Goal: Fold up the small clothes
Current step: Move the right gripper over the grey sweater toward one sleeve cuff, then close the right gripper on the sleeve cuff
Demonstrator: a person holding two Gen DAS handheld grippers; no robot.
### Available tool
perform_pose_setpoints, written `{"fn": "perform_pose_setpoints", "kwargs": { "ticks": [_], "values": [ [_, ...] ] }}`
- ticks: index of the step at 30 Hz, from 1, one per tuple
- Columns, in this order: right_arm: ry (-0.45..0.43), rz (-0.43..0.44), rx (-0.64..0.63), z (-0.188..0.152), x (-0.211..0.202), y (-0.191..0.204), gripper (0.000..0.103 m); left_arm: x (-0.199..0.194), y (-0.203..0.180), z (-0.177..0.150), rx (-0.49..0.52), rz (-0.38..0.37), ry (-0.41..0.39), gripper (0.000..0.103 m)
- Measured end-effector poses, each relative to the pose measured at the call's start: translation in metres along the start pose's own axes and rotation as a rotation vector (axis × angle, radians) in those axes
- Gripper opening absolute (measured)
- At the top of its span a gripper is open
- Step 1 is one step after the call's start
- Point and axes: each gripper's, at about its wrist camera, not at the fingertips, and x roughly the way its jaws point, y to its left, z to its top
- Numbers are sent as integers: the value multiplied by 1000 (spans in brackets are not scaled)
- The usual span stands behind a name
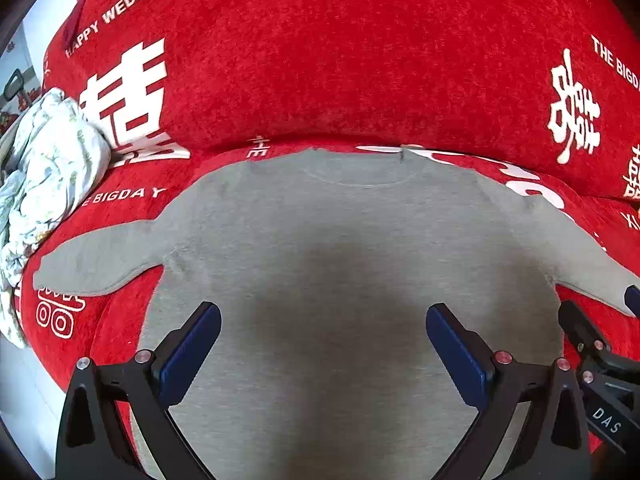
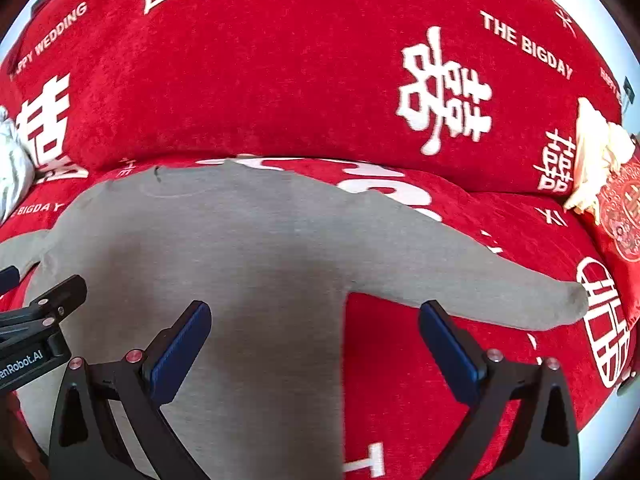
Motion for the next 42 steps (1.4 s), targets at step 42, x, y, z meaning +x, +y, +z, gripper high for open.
{"fn": "perform_pose_setpoints", "kwargs": {
  "ticks": [42],
  "values": [
    [21,-146,250,-22,19,-186,103,4,-156,4,220,-22,-8,103]
  ]
}}
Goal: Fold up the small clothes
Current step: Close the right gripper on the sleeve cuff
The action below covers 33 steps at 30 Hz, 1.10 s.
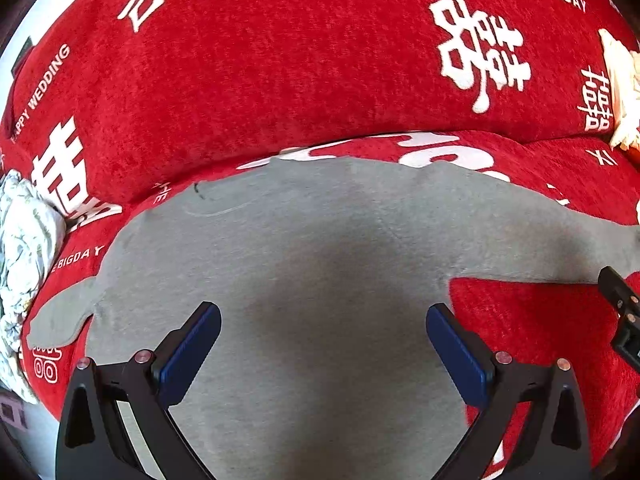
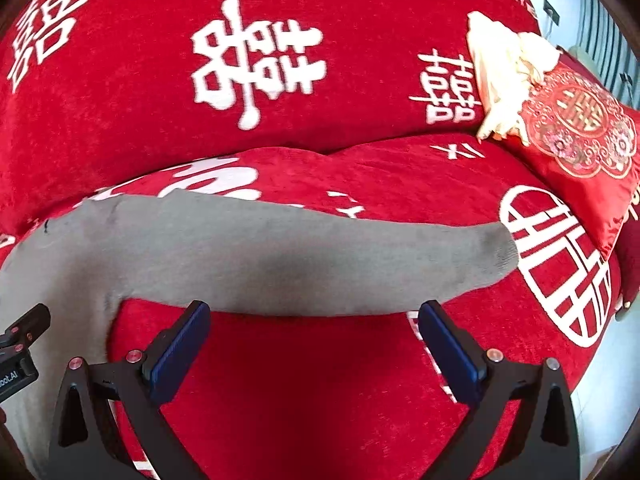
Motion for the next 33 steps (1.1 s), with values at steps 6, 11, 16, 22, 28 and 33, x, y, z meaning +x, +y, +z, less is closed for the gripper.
{"fn": "perform_pose_setpoints", "kwargs": {
  "ticks": [6,11,16,22,28,33],
  "values": [
    [9,-28,29,2,12,-25,103,8,-20,9,19,-4,12,103],
    [18,-39,50,3,22,-41,103,14,-36,12,38,-6,18,103],
    [29,-48,71,1,30,-55,103,19,-56,16,63,-10,23,103],
    [42,-56,95,0,41,-71,103,23,-80,23,90,-17,27,103],
    [57,-74,138,0,53,-95,103,26,-105,28,124,-27,24,103],
    [62,-93,161,1,62,-112,103,31,-128,29,158,-35,31,103]
  ]
}}
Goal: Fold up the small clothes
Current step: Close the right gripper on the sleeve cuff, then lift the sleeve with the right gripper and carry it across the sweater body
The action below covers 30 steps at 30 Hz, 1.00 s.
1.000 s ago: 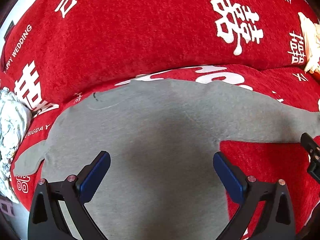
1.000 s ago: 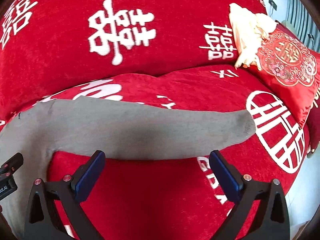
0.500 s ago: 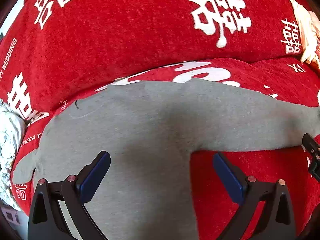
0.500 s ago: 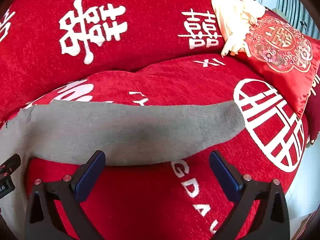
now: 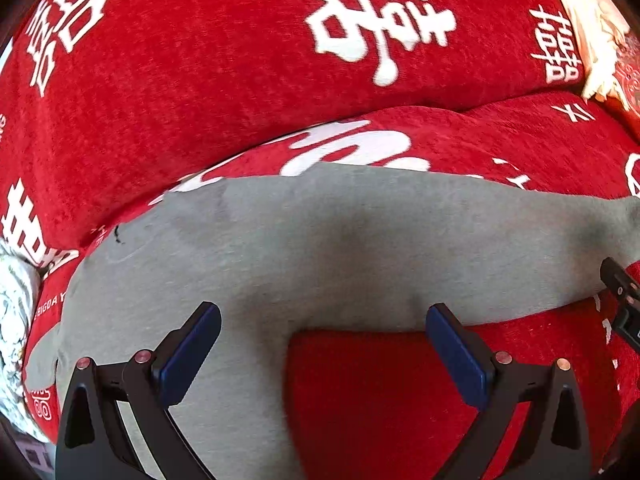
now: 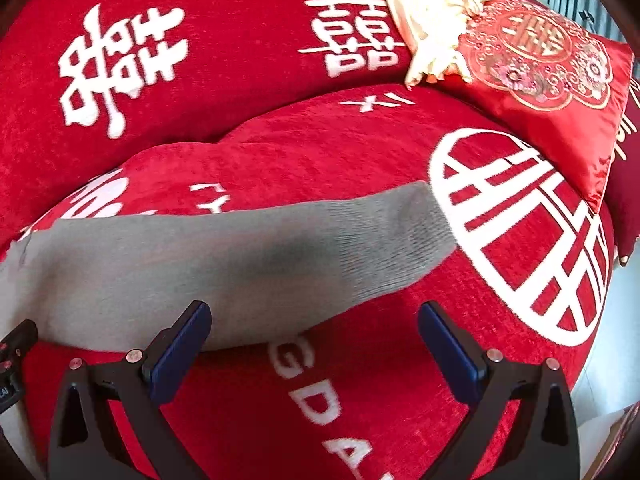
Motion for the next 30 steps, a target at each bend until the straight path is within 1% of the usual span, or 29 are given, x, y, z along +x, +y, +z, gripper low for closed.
{"fn": "perform_pose_setpoints", "kwargs": {
  "ticks": [5,9,14,15,16,17,18,20,22,24,26,27,28,30],
  "values": [
    [6,-12,31,4,11,-18,103,3,-16,3,25,-6,0,103],
    [24,7,62,4,24,-25,103,5,-24,5,39,-7,2,103],
    [-47,-12,6,15,37,-12,101,8,-26,6,44,-4,7,103],
    [-62,-20,-12,18,42,-9,93,8,-25,7,41,-5,8,103],
    [-67,-29,-26,21,44,-7,71,7,-23,6,37,-4,9,103],
    [-85,-39,-46,25,45,-6,52,7,-21,7,32,-3,10,103],
    [-84,-20,-45,29,46,-7,12,7,-18,7,26,-3,10,103],
    [-59,56,-10,32,49,-15,13,7,-12,7,13,-1,13,103],
    [-75,84,9,31,44,-21,13,6,-4,6,-2,0,14,103],
    [-114,139,83,26,31,-35,13,6,5,4,-21,1,17,103],
    [-153,173,155,23,17,-49,13,7,14,0,-39,2,21,103],
    [-167,177,175,22,11,-53,13,8,19,-2,-48,5,23,103],
    [-187,162,186,21,5,-56,13,8,24,-5,-56,9,26,103],
    [-203,100,158,21,-1,-51,13,11,38,-12,-79,30,36,103]
  ]
}}
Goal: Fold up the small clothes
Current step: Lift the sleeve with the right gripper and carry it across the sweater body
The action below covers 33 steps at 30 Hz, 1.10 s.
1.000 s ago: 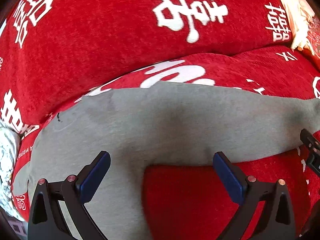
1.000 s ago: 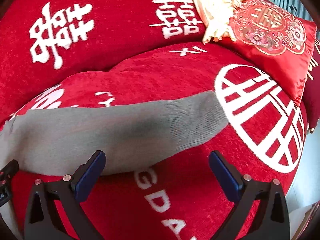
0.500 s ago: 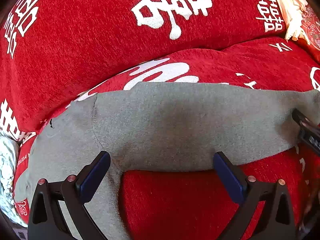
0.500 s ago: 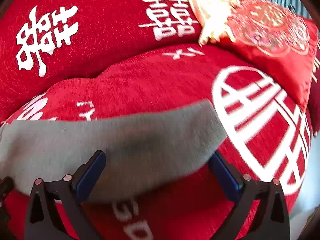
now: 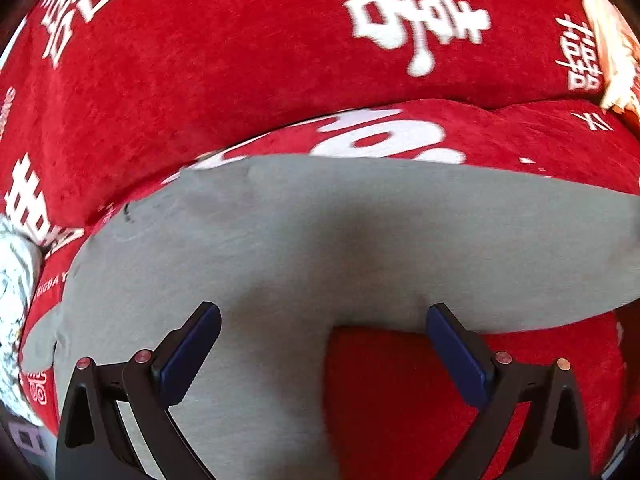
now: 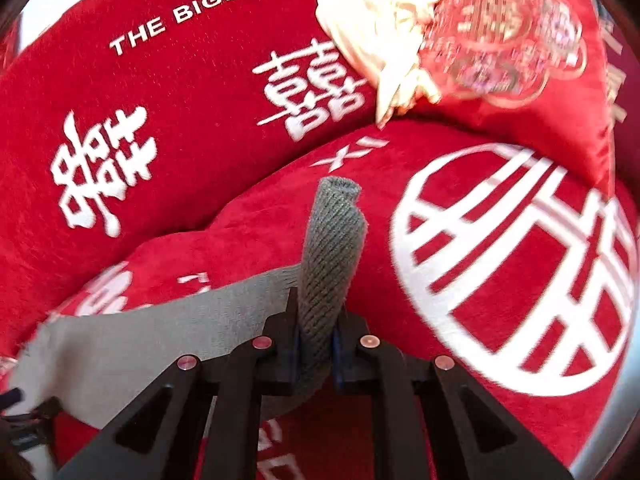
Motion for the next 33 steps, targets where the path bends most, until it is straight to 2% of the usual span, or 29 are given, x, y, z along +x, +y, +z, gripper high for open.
{"fn": "perform_pose_setpoints", "kwargs": {
  "ticks": [3,8,12,15,19,29,33],
  "values": [
    [25,-47,-54,0,0,15,13,4,22,-10,-50,3,24,103],
    [17,27,-26,10,-20,26,13,0,68,-32,-108,6,22,103],
    [-11,42,-36,19,-41,45,13,0,112,-53,-178,-4,39,103],
    [-21,88,-30,24,-57,66,13,1,139,-68,-224,-20,53,103],
    [-18,175,-32,24,-78,105,13,0,165,-82,-260,-35,57,103],
    [-2,202,-135,6,-100,207,13,8,235,-119,-348,-86,74,103],
    [16,218,-179,-5,-104,249,13,7,257,-130,-372,-89,43,103]
  ]
}}
